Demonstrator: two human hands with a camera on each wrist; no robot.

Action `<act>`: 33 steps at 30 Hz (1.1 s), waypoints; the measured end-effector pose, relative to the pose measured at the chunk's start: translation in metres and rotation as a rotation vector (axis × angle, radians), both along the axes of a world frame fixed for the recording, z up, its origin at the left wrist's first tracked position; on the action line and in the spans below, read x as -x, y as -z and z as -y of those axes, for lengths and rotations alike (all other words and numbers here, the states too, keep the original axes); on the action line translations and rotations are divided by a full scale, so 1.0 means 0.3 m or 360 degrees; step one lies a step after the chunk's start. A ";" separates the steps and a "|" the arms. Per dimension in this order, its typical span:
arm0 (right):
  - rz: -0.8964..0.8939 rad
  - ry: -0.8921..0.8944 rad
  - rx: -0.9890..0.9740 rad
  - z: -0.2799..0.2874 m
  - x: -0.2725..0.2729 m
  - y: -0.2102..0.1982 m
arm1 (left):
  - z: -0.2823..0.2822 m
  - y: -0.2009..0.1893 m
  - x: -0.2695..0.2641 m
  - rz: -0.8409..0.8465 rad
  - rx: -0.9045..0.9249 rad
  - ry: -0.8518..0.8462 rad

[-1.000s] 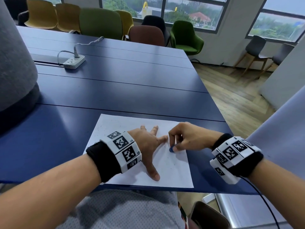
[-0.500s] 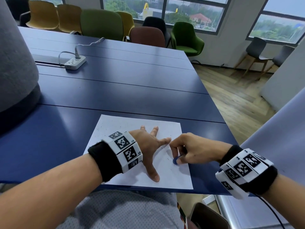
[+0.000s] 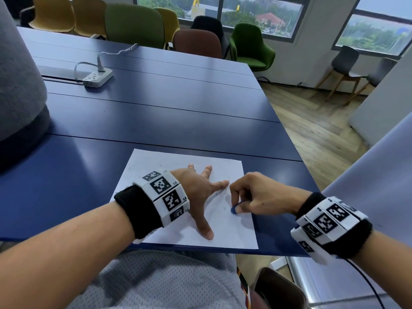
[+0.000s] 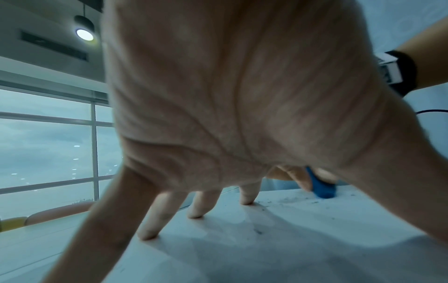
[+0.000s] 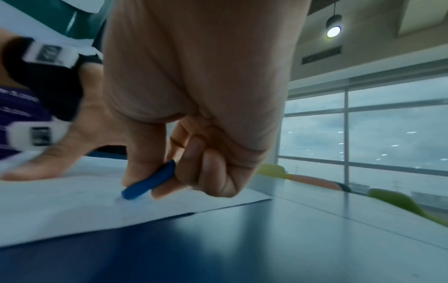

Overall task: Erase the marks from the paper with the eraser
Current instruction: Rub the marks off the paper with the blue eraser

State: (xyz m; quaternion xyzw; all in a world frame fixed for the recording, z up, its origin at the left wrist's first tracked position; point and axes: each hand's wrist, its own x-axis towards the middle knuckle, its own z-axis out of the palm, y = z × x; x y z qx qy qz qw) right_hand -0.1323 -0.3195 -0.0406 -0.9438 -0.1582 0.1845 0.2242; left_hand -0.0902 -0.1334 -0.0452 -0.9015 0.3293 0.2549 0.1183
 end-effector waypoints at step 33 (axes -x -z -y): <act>-0.0124 -0.0109 0.0032 0.019 0.042 -0.012 | 0.007 -0.004 0.001 -0.0004 -0.0049 -0.0006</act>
